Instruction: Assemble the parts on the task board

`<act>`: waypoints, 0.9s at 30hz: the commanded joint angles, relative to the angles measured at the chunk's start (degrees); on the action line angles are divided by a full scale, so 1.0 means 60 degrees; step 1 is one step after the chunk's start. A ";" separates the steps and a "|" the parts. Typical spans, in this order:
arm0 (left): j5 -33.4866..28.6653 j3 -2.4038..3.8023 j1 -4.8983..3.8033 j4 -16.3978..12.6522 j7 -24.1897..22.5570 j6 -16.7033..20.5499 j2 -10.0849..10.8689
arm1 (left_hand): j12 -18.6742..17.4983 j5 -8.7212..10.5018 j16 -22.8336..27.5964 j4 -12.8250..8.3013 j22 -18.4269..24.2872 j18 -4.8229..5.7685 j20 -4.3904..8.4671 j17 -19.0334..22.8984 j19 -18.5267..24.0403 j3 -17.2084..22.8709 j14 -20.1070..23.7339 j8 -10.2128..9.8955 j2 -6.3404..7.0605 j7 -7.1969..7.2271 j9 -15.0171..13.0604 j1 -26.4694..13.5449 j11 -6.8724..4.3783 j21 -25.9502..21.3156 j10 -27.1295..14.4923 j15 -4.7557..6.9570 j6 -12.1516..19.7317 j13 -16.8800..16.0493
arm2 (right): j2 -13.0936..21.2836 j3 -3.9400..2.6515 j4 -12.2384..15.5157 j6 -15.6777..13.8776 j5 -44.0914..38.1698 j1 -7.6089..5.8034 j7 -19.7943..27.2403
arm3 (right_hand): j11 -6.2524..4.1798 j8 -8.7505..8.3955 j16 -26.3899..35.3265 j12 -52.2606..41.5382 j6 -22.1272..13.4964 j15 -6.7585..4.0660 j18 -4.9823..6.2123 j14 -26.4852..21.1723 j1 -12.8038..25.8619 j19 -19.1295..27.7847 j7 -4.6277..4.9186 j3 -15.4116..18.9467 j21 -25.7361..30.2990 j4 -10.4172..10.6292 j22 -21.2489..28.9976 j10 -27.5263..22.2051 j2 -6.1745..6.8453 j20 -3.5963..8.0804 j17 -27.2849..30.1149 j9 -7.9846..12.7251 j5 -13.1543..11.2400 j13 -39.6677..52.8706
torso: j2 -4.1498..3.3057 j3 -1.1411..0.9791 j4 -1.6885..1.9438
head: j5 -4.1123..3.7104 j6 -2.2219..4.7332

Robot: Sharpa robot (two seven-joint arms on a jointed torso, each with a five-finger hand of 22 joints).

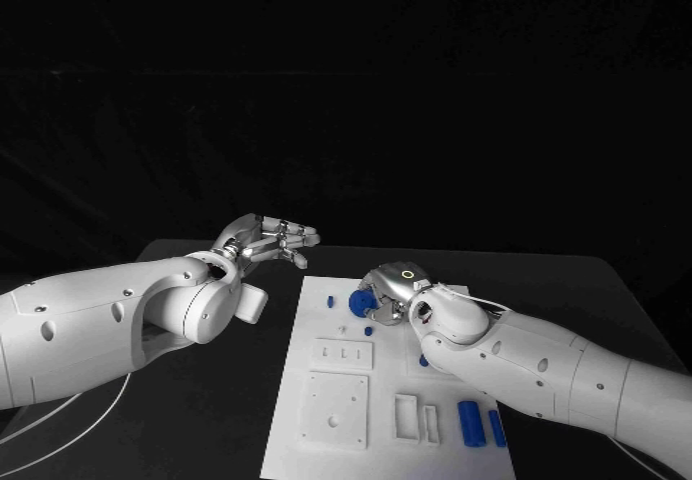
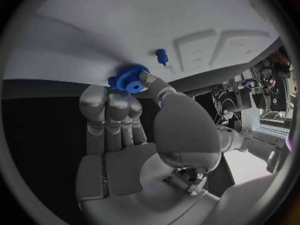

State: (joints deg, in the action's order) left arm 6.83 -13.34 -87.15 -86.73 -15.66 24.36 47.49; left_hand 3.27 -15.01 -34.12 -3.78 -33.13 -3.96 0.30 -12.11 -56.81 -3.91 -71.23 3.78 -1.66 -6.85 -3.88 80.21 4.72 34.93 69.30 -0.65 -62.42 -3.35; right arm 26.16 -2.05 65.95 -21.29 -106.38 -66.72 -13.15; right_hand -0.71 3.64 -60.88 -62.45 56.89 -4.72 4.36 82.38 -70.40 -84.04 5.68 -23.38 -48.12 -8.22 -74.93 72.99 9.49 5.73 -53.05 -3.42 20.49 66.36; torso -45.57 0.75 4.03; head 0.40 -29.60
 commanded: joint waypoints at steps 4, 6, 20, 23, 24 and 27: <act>0.0030 0.0006 -0.0009 -0.0012 -0.0043 -0.0126 -0.0007 | 0.0016 -0.0005 -0.0001 0.0046 0.0001 -0.0002 -0.0021 0.0015 -0.0049 0.0005 0.0049 -0.0035 0.0027 -0.0014 0.0007 -0.0084 0.0016 -0.0061 -0.0052 -0.0035 0.0070 -0.0009 | 0.0139 0.0004 0.0039 0.0172 0.0377 0.0005 0.0191 | 0.0013 -0.0020 0.0061 0.0005 0.0366 -0.0005 -0.0017 -0.0002 0.0340 -0.0540 0.0038 -0.0681 0.0007 -0.0149 -0.0971 -0.0077 -0.0019 0.0040 -0.0030 -0.0020 0.0257 0.0012 | -0.0003 -0.0001 -0.0010 | -0.0026 -0.0034; 0.0030 0.0005 -0.0009 -0.0013 -0.0044 -0.0128 -0.0001 | 0.0017 -0.0022 0.0003 0.0058 0.0002 -0.0006 -0.0024 0.0018 -0.0060 0.0019 0.0045 -0.0034 0.0011 -0.0010 0.0004 -0.0087 0.0017 -0.0075 -0.0063 -0.0036 0.0060 -0.0009 | 0.0180 0.0004 0.0064 0.0181 0.0430 0.0005 0.0212 | 0.0015 -0.0021 0.0070 0.0001 0.0413 -0.0004 -0.0016 -0.0005 0.0378 -0.0537 0.0037 -0.0730 0.0009 -0.0136 -0.0970 -0.0080 -0.0034 0.0040 -0.0025 -0.0019 0.0292 0.0013 | -0.0002 -0.0001 -0.0009 | -0.0032 -0.0041; 0.0030 0.0005 -0.0008 -0.0022 -0.0041 -0.0118 0.0022 | 0.0015 -0.0031 0.0005 0.0072 0.0002 -0.0007 -0.0025 0.0019 -0.0065 0.0026 0.0044 -0.0036 0.0009 -0.0013 0.0005 -0.0099 0.0020 -0.0085 -0.0066 -0.0037 0.0063 -0.0009 | 0.0260 0.0003 0.0073 0.0458 0.0858 0.0004 0.0333 | 0.0003 -0.0019 0.0095 0.0016 0.0355 -0.0014 -0.0016 -0.0004 0.0584 -0.0532 0.0026 -0.0534 0.0031 0.0014 -0.0963 -0.0104 -0.0017 0.0046 -0.0021 -0.0020 0.0848 -0.0003 | 0.0001 0.0012 0.0007 | -0.0080 -0.0075; 0.0030 0.0005 -0.0008 -0.0022 -0.0040 -0.0113 0.0027 | 0.0015 -0.0031 0.0005 0.0072 0.0002 -0.0007 -0.0025 0.0019 -0.0065 0.0026 0.0044 -0.0036 0.0009 -0.0013 0.0005 -0.0099 0.0020 -0.0085 -0.0066 -0.0037 0.0063 -0.0009 | 0.0270 0.0003 0.0073 0.0590 0.0916 0.0004 0.0358 | -0.0003 -0.0017 0.0093 0.0012 0.0362 -0.0021 -0.0020 -0.0003 0.0598 -0.0533 0.0029 -0.0646 0.0032 -0.0028 -0.0965 -0.0111 -0.0046 0.0053 -0.0031 -0.0021 0.1088 0.0003 | 0.0002 0.0017 0.0008 | -0.0093 -0.0083; 0.0030 0.0005 -0.0008 -0.0023 -0.0039 -0.0111 0.0029 | 0.0015 -0.0031 0.0005 0.0072 0.0002 -0.0007 -0.0025 0.0019 -0.0065 0.0026 0.0044 -0.0036 0.0009 -0.0013 0.0005 -0.0099 0.0020 -0.0085 -0.0066 -0.0037 0.0063 -0.0009 | 0.0275 0.0003 0.0070 0.0645 0.0942 0.0004 0.0369 | -0.0001 -0.0018 0.0087 0.0008 0.0379 -0.0020 -0.0021 0.0000 0.0612 -0.0531 0.0032 -0.0714 0.0034 -0.0055 -0.0965 -0.0111 -0.0049 0.0054 -0.0040 -0.0020 0.1171 0.0008 | 0.0003 0.0017 0.0007 | -0.0096 -0.0085; 0.0030 0.0005 -0.0008 -0.0026 -0.0033 -0.0108 0.0037 | 0.0015 -0.0031 0.0005 0.0072 0.0002 -0.0007 -0.0025 0.0019 -0.0065 0.0026 0.0044 -0.0036 0.0009 -0.0013 0.0005 -0.0099 0.0020 -0.0085 -0.0066 -0.0037 0.0063 -0.0009 | 0.0298 0.0004 0.0066 0.0842 0.1029 0.0004 0.0397 | -0.0007 -0.0018 0.0097 0.0026 0.0400 -0.0029 -0.0021 -0.0009 0.0655 -0.0530 0.0043 -0.0972 0.0020 -0.0113 -0.0973 -0.0145 -0.0088 0.0063 -0.0038 -0.0020 0.1779 0.0004 | 0.0005 0.0014 0.0002 | -0.0107 -0.0098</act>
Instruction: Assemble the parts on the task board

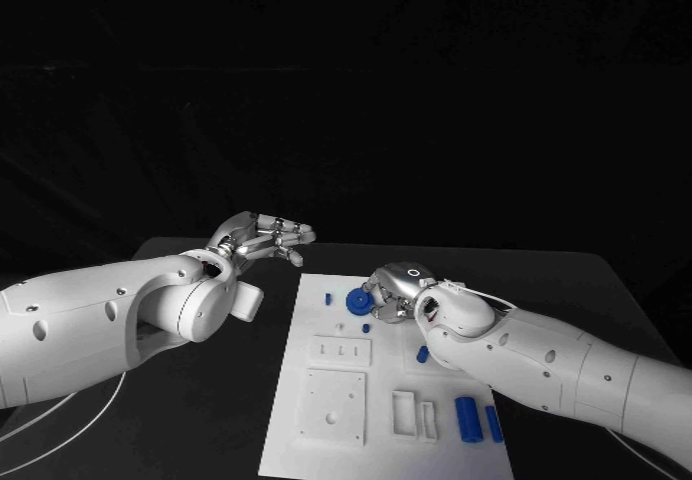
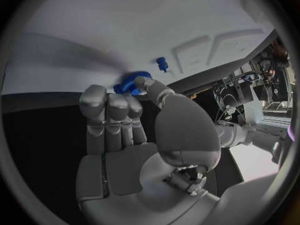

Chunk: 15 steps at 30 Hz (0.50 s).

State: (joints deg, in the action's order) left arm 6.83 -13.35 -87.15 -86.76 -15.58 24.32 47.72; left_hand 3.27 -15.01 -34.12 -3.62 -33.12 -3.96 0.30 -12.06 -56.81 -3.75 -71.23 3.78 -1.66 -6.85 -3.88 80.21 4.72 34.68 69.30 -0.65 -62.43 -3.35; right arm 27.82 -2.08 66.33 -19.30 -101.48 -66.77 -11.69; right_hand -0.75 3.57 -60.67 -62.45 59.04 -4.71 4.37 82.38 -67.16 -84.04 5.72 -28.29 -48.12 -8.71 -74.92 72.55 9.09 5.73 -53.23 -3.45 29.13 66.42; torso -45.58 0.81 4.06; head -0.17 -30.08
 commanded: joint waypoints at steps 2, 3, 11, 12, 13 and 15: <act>0.0030 0.0006 -0.0009 -0.0025 -0.0044 -0.0100 0.0005 | 0.0015 -0.0048 0.0011 0.0068 -0.0006 -0.0008 -0.0027 0.0013 -0.0077 0.0031 0.0043 -0.0036 0.0022 -0.0017 0.0005 -0.0098 0.0023 -0.0073 -0.0078 -0.0039 0.0083 -0.0009 | 0.0039 0.0008 -0.0004 0.0673 0.0294 0.0012 0.0169 | -0.0008 -0.0006 0.0059 0.0036 0.0061 -0.0047 -0.0022 -0.0023 0.0194 -0.0525 0.0042 -0.0661 -0.0008 -0.0176 -0.0989 -0.0098 -0.0073 0.0085 -0.0024 -0.0017 0.1000 0.0002 | 0.0005 0.0006 -0.0008 | -0.0018 -0.0020; 0.0030 0.0006 -0.0009 -0.0026 -0.0043 -0.0099 0.0007 | 0.0015 -0.0048 0.0011 0.0068 -0.0006 -0.0008 -0.0027 0.0013 -0.0077 0.0031 0.0043 -0.0036 0.0022 -0.0017 0.0005 -0.0098 0.0023 -0.0073 -0.0078 -0.0039 0.0083 -0.0009 | 0.0047 0.0008 -0.0009 0.0752 0.0326 0.0012 0.0181 | -0.0020 -0.0008 0.0055 0.0040 0.0076 -0.0049 -0.0015 -0.0033 0.0370 -0.0514 0.0064 -0.1282 -0.0042 -0.0352 -0.0997 -0.0105 -0.0067 0.0103 -0.0037 -0.0017 0.1199 0.0005 | 0.0003 0.0006 -0.0004 | -0.0023 -0.0020; 0.0030 0.0006 -0.0009 -0.0015 -0.0031 -0.0097 0.0018 | 0.0015 -0.0048 0.0011 0.0068 -0.0006 -0.0008 -0.0027 0.0013 -0.0077 0.0031 0.0043 -0.0036 0.0022 -0.0017 0.0005 -0.0098 0.0023 -0.0073 -0.0078 -0.0039 0.0083 -0.0009 | 0.0188 0.0009 0.0079 0.0511 0.0424 0.0013 0.0182 | -0.0023 -0.0006 0.0067 0.0025 0.0162 -0.0084 0.0062 -0.0052 0.1139 -0.0344 0.0033 -0.3078 -0.0509 -0.1000 -0.0997 -0.0133 -0.0520 0.0121 -0.0131 -0.0019 0.1472 0.0046 | 0.0008 -0.0008 -0.0005 | -0.0042 -0.0030; 0.0030 0.0006 -0.0009 -0.0013 -0.0030 -0.0097 0.0020 | 0.0015 -0.0048 0.0011 0.0068 -0.0006 -0.0008 -0.0027 0.0013 -0.0077 0.0031 0.0043 -0.0036 0.0022 -0.0017 0.0005 -0.0098 0.0023 -0.0073 -0.0078 -0.0039 0.0083 -0.0009 | 0.0214 0.0008 0.0101 0.0465 0.0425 0.0013 0.0170 | -0.0017 -0.0005 0.0054 0.0004 0.0189 -0.0080 0.0064 -0.0045 0.1154 -0.0347 0.0039 -0.3136 -0.0517 -0.0990 -0.0995 -0.0115 -0.0525 0.0124 -0.0144 -0.0020 0.1477 0.0060 | 0.0009 -0.0008 -0.0005 | -0.0043 -0.0030; 0.0030 0.0006 -0.0009 -0.0010 -0.0030 -0.0097 0.0023 | 0.0015 -0.0048 0.0011 0.0068 -0.0006 -0.0008 -0.0027 0.0013 -0.0077 0.0031 0.0043 -0.0036 0.0022 -0.0017 0.0005 -0.0098 0.0023 -0.0073 -0.0078 -0.0039 0.0083 -0.0009 | 0.0252 0.0008 0.0134 0.0414 0.0427 0.0013 0.0155 | -0.0012 -0.0004 0.0043 -0.0016 0.0210 -0.0083 0.0068 -0.0047 0.1151 -0.0351 0.0043 -0.3198 -0.0544 -0.1011 -0.1001 -0.0100 -0.0513 0.0127 -0.0159 -0.0020 0.1522 0.0076 | 0.0010 -0.0004 -0.0002 | -0.0042 -0.0030; 0.0030 0.0006 -0.0009 -0.0007 -0.0031 -0.0097 0.0028 | 0.0015 -0.0048 0.0011 0.0068 -0.0006 -0.0008 -0.0027 0.0013 -0.0077 0.0031 0.0043 -0.0036 0.0022 -0.0017 0.0005 -0.0098 0.0023 -0.0073 -0.0078 -0.0039 0.0083 -0.0009 | 0.0335 0.0007 0.0211 0.0354 0.0430 0.0013 0.0134 | -0.0006 -0.0002 0.0027 -0.0027 0.0265 -0.0076 0.0075 -0.0047 0.1165 -0.0349 0.0049 -0.3284 -0.0576 -0.1016 -0.1004 -0.0088 -0.0522 0.0123 -0.0179 -0.0021 0.1532 0.0084 | 0.0008 -0.0001 0.0001 | -0.0043 -0.0033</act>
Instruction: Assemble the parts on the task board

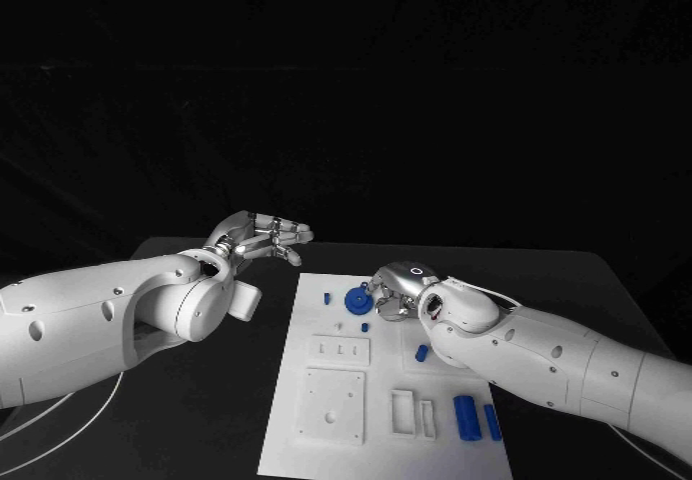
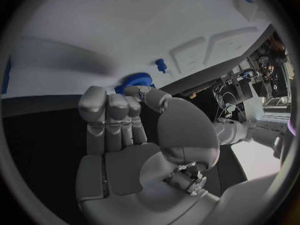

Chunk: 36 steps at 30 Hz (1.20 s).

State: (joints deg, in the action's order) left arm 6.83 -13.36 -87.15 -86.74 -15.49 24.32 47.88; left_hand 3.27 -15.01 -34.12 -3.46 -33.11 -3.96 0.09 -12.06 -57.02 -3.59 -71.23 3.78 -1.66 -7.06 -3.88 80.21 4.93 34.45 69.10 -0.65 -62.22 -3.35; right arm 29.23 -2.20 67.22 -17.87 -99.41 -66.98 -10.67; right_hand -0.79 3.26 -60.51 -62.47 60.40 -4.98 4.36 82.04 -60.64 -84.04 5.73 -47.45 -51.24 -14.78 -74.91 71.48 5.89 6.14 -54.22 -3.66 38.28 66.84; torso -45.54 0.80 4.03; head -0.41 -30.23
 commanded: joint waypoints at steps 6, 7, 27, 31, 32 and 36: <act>0.0030 0.0006 -0.0008 -0.0011 -0.0048 -0.0087 0.0030 | 0.0015 -0.0048 0.0011 0.0041 -0.0007 -0.0009 0.0008 0.0014 -0.0042 0.0003 0.0043 -0.0036 0.0022 0.0017 0.0005 -0.0098 -0.0012 -0.0033 -0.0043 -0.0039 0.0048 -0.0009 | 0.0331 0.0027 0.0311 0.0070 0.0106 0.0046 -0.0058 | -0.0008 0.0048 -0.0013 -0.0044 0.0105 -0.0036 0.0086 0.0009 0.0112 -0.0336 0.0031 -0.0195 -0.0110 -0.0021 -0.1007 0.0103 0.0006 0.0052 -0.0033 0.0016 0.0002 0.0030 | -0.0001 -0.0008 -0.0016 | -0.0002 -0.0006; 0.0030 0.0006 -0.0008 -0.0012 -0.0048 -0.0087 0.0035 | 0.0015 -0.0048 0.0011 0.0041 -0.0007 -0.0009 0.0008 0.0014 -0.0042 0.0003 0.0043 -0.0036 0.0022 0.0017 0.0005 -0.0098 -0.0012 -0.0033 -0.0043 -0.0039 0.0048 -0.0009 | 0.0363 0.0026 0.0341 0.0069 0.0114 0.0046 -0.0063 | -0.0008 0.0046 -0.0018 -0.0044 0.0117 -0.0037 0.0088 0.0011 0.0121 -0.0333 0.0030 -0.0221 -0.0120 -0.0022 -0.1007 0.0102 0.0004 0.0053 -0.0039 0.0017 -0.0011 0.0031 | -0.0003 -0.0010 -0.0020 | -0.0006 -0.0005; 0.0030 0.0006 -0.0008 -0.0023 -0.0048 -0.0083 0.0062 | 0.0014 -0.0052 0.0014 0.0070 -0.0048 -0.0010 0.0009 0.0015 -0.0055 0.0086 0.0043 -0.0033 0.0054 0.0015 0.0003 -0.0096 -0.0009 -0.0070 -0.0047 -0.0039 0.0052 -0.0008 | 0.0483 0.0018 0.0560 -0.0346 0.0208 0.0047 -0.0142 | -0.0009 0.0048 -0.0019 -0.0048 0.0102 -0.0039 0.0104 0.0014 0.0118 -0.0315 0.0031 -0.0272 -0.0156 -0.0026 -0.1000 0.0108 -0.0008 0.0055 -0.0055 0.0017 -0.0085 0.0036 | -0.0002 0.0011 0.0025 | -0.0088 0.0015; 0.0030 0.0006 -0.0008 -0.0024 -0.0051 -0.0081 0.0064 | 0.0014 -0.0052 0.0014 0.0070 -0.0048 -0.0010 0.0009 0.0015 -0.0055 0.0086 0.0043 -0.0033 0.0054 0.0015 0.0003 -0.0096 -0.0009 -0.0070 -0.0047 -0.0039 0.0052 -0.0008 | 0.0485 0.0001 0.0611 -0.0515 0.0151 0.0047 -0.0189 | -0.0010 0.0048 -0.0015 -0.0042 0.0108 -0.0038 0.0106 0.0014 0.0111 -0.0315 0.0031 -0.0289 -0.0162 -0.0027 -0.1000 0.0104 -0.0015 0.0053 -0.0052 0.0016 -0.0137 0.0032 | -0.0012 0.0016 0.0015 | -0.0068 0.0018; 0.0030 0.0006 -0.0008 -0.0024 -0.0051 -0.0082 0.0063 | 0.0014 -0.0052 0.0014 0.0070 -0.0048 -0.0010 0.0009 0.0015 -0.0055 0.0086 0.0043 -0.0033 0.0054 0.0015 0.0003 -0.0096 -0.0009 -0.0070 -0.0047 -0.0039 0.0052 -0.0008 | 0.0483 -0.0004 0.0621 -0.0546 0.0141 0.0047 -0.0197 | -0.0010 0.0049 -0.0017 -0.0044 0.0109 -0.0038 0.0109 0.0014 0.0110 -0.0316 0.0030 -0.0310 -0.0170 -0.0029 -0.1001 0.0108 -0.0005 0.0053 -0.0055 0.0016 -0.0146 0.0032 | -0.0013 0.0017 0.0016 | -0.0069 0.0017; 0.0030 0.0006 -0.0008 -0.0020 -0.0048 -0.0084 0.0060 | 0.0014 -0.0052 0.0014 0.0070 -0.0048 -0.0010 0.0009 0.0015 -0.0055 0.0086 0.0043 -0.0033 0.0054 0.0015 0.0003 -0.0096 -0.0009 -0.0070 -0.0047 -0.0039 0.0052 -0.0008 | 0.0459 -0.0022 0.0649 -0.0623 0.0072 0.0047 -0.0250 | -0.0008 0.0048 -0.0012 -0.0037 0.0103 -0.0039 0.0111 0.0012 0.0100 -0.0316 0.0033 -0.0326 -0.0180 -0.0035 -0.1003 0.0105 0.0000 0.0054 -0.0051 0.0017 -0.0180 0.0027 | -0.0006 0.0019 0.0027 | -0.0058 0.0002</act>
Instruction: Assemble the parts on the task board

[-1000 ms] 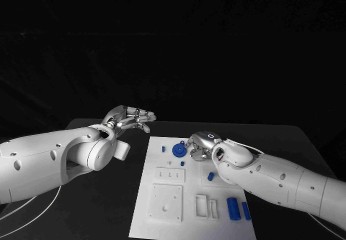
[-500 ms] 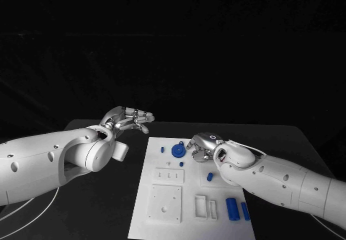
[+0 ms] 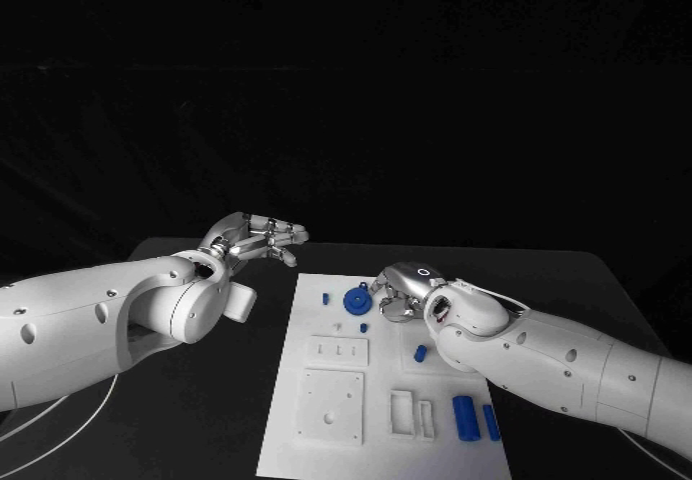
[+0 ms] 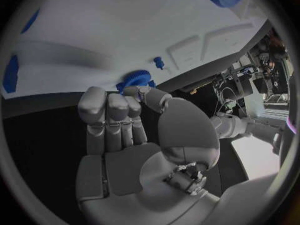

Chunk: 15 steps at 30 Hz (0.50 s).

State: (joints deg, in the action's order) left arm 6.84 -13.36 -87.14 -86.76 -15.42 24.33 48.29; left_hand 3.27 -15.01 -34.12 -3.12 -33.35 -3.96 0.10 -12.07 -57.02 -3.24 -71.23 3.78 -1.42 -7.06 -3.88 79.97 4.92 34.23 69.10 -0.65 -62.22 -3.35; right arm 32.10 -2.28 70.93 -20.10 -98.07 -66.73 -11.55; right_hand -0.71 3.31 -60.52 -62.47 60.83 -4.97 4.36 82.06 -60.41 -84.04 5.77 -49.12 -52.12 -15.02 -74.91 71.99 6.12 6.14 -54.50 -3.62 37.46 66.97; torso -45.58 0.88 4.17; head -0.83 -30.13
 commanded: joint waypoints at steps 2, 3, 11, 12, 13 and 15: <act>0.0029 0.0007 -0.0009 -0.0010 -0.0059 -0.0083 -0.0011 | 0.0014 -0.0052 0.0014 0.0012 -0.0009 -0.0009 0.0008 0.0016 -0.0055 0.0028 0.0043 -0.0033 0.0014 0.0015 0.0004 -0.0056 -0.0009 -0.0033 -0.0048 -0.0039 0.0052 -0.0008 | -0.0057 -0.0015 0.0023 -0.0198 -0.0174 0.0005 -0.0134 | -0.0020 0.0038 -0.0005 -0.0024 0.0025 -0.0038 0.0114 0.0009 0.0059 -0.0312 0.0027 -0.0070 -0.0029 0.0013 -0.1000 0.0015 -0.0035 0.0049 0.0001 0.0009 -0.0113 -0.0005 | 0.0000 0.0008 0.0012 | 0.0019 -0.0032; 0.0029 0.0007 -0.0009 -0.0008 -0.0059 -0.0082 -0.0013 | 0.0014 -0.0052 0.0014 0.0012 -0.0009 -0.0009 0.0008 0.0016 -0.0055 0.0028 0.0043 -0.0033 0.0014 0.0015 0.0004 -0.0056 -0.0009 -0.0033 -0.0048 -0.0039 0.0052 -0.0008 | -0.0079 -0.0016 0.0009 -0.0154 -0.0179 0.0005 -0.0145 | -0.0017 0.0038 0.0003 -0.0017 0.0022 -0.0037 0.0114 0.0007 0.0057 -0.0310 0.0030 -0.0077 -0.0027 0.0016 -0.0999 0.0008 -0.0032 0.0048 0.0009 0.0009 -0.0137 -0.0011 | -0.0003 0.0008 0.0014 | 0.0023 -0.0032; 0.0029 0.0007 -0.0009 0.0006 -0.0057 -0.0083 -0.0039 | 0.0015 -0.0055 0.0016 0.0009 -0.0027 -0.0010 0.0010 0.0016 -0.0056 0.0059 0.0043 -0.0034 0.0024 0.0016 0.0004 -0.0048 -0.0011 -0.0044 -0.0046 -0.0038 0.0051 -0.0009 | -0.0310 -0.0019 -0.0238 0.0298 -0.0200 0.0004 -0.0205 | -0.0046 0.0034 0.0026 0.0009 -0.0070 -0.0046 0.0099 0.0005 0.0046 -0.0295 0.0002 -0.0079 -0.0022 0.0045 -0.0997 -0.0030 -0.0062 0.0049 0.0026 0.0011 -0.0300 -0.0026 | -0.0004 0.0002 -0.0003 | 0.0040 -0.0041; 0.0029 0.0007 -0.0009 0.0007 -0.0056 -0.0083 -0.0042 | 0.0015 -0.0055 0.0016 0.0009 -0.0027 -0.0010 0.0010 0.0016 -0.0056 0.0059 0.0043 -0.0034 0.0024 0.0016 0.0004 -0.0048 -0.0011 -0.0044 -0.0046 -0.0038 0.0051 -0.0009 | -0.0347 -0.0019 -0.0293 0.0339 -0.0205 0.0004 -0.0214 | -0.0063 0.0036 0.0035 0.0017 -0.0105 -0.0055 0.0095 0.0003 0.0045 -0.0292 -0.0010 -0.0078 -0.0012 0.0046 -0.0994 -0.0038 -0.0062 0.0054 0.0034 0.0010 -0.0321 -0.0031 | -0.0006 0.0002 -0.0003 | 0.0039 -0.0041; 0.0029 0.0007 -0.0009 0.0008 -0.0055 -0.0085 -0.0044 | 0.0015 -0.0055 0.0016 0.0009 -0.0027 -0.0010 0.0010 0.0016 -0.0056 0.0059 0.0043 -0.0034 0.0024 0.0016 0.0004 -0.0048 -0.0011 -0.0044 -0.0046 -0.0038 0.0051 -0.0009 | -0.0370 -0.0019 -0.0329 0.0358 -0.0208 0.0004 -0.0220 | -0.0099 0.0042 0.0043 0.0036 -0.0173 -0.0081 0.0085 0.0006 0.0045 -0.0291 -0.0031 -0.0075 -0.0008 0.0053 -0.0993 -0.0052 -0.0069 0.0073 0.0038 0.0007 -0.0352 -0.0043 | -0.0006 0.0000 -0.0001 | 0.0034 -0.0040; 0.0029 0.0007 -0.0009 0.0009 -0.0047 -0.0092 -0.0049 | 0.0015 -0.0055 0.0016 0.0009 -0.0027 -0.0010 0.0010 0.0016 -0.0056 0.0059 0.0043 -0.0034 0.0024 0.0016 0.0004 -0.0048 -0.0011 -0.0044 -0.0046 -0.0038 0.0051 -0.0009 | -0.0444 -0.0019 -0.0447 0.0383 -0.0216 0.0004 -0.0228 | -0.0147 0.0040 0.0062 0.0061 -0.0310 -0.0109 0.0067 0.0004 0.0045 -0.0287 -0.0051 -0.0091 0.0012 0.0060 -0.0990 -0.0065 -0.0077 0.0103 0.0049 0.0008 -0.0449 -0.0058 | -0.0004 0.0001 0.0001 | 0.0033 -0.0039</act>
State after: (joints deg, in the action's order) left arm 6.84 -13.36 -87.14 -86.65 -15.40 24.33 48.12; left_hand 3.27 -15.01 -34.12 -3.12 -33.46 -3.96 0.10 -12.07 -57.02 -3.24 -71.23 3.78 -1.43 -7.06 -3.88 79.97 4.92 34.23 69.10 -0.65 -62.22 -3.35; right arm 29.61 -2.37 68.55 -19.58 -98.44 -66.73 -12.45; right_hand -1.25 3.31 -60.51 -62.36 59.14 -5.18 4.36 82.18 -60.42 -83.86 5.47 -49.43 -52.12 -14.70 -74.91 71.46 6.12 6.38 -54.28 -3.62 34.84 66.65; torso -45.60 0.91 4.17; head -0.59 -30.36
